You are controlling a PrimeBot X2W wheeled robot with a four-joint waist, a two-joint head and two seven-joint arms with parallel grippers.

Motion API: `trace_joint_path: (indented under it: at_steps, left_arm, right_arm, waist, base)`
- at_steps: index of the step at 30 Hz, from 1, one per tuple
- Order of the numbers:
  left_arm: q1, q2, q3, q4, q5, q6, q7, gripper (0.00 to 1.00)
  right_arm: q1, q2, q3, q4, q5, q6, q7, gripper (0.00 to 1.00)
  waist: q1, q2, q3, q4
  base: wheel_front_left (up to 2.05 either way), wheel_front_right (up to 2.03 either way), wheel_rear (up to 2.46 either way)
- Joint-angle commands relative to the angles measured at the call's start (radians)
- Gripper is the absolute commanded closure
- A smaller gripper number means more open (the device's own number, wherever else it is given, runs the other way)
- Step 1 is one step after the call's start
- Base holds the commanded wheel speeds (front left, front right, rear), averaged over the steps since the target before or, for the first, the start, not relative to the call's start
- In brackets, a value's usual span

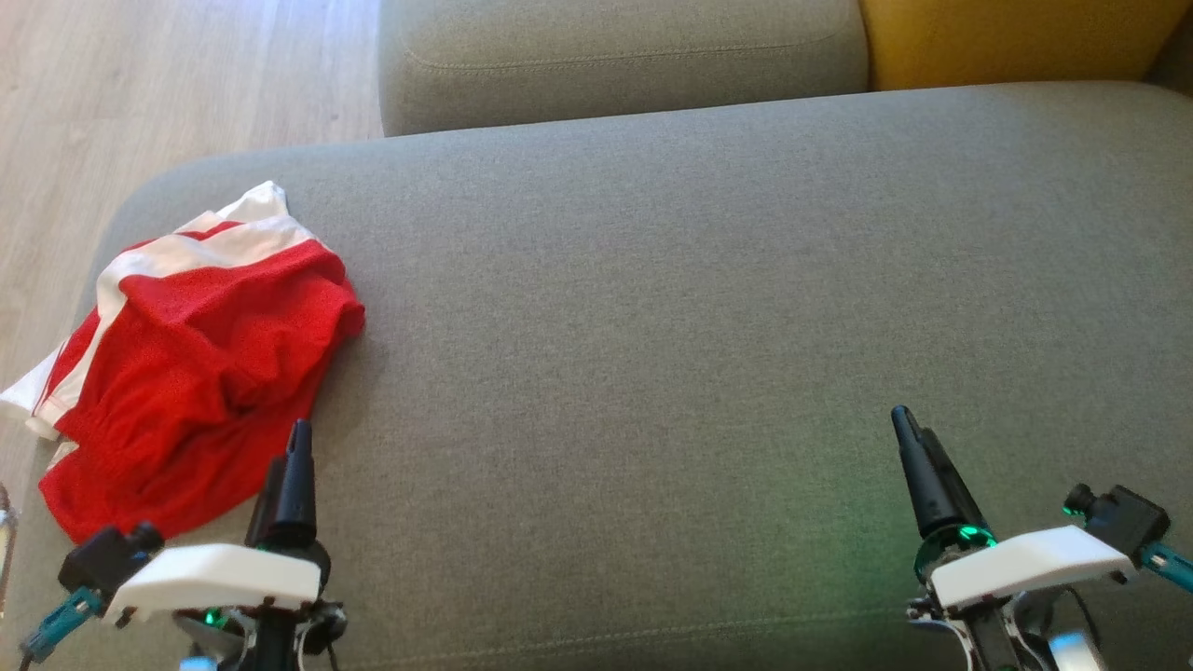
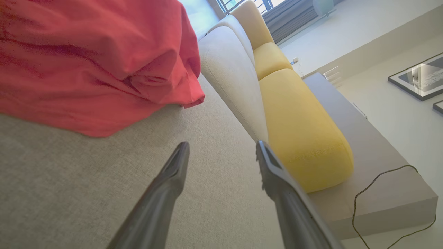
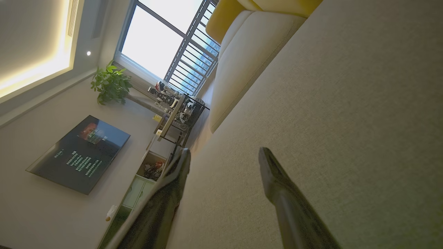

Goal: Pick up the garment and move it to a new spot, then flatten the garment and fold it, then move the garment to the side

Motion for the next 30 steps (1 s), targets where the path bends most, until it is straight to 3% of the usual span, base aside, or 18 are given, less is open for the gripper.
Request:
trace_joint_path:
  at_steps: [1, 30]
  left_arm:
    - [-0.039, 0.012, 0.007, -0.052, 0.049, 0.007, -0.018, 0.00]
    - [-0.029, 0.060, -0.086, -0.161, 0.426, 0.114, -0.103, 0.00]
  right_arm:
    - [-0.050, -0.007, 0.019, -0.047, -0.046, 0.000, -0.018, 0.00]
    - [-0.053, -0.011, 0.095, -0.103, -0.399, 0.000, -0.104, 0.00]
  waist:
    - [0.0000, 0.0000, 0.000, 0.000]
    - [0.0000, 0.0000, -0.011, -0.003]
  base:
    - [0.00, 0.00, 0.00]
    - [0.00, 0.00, 0.00]
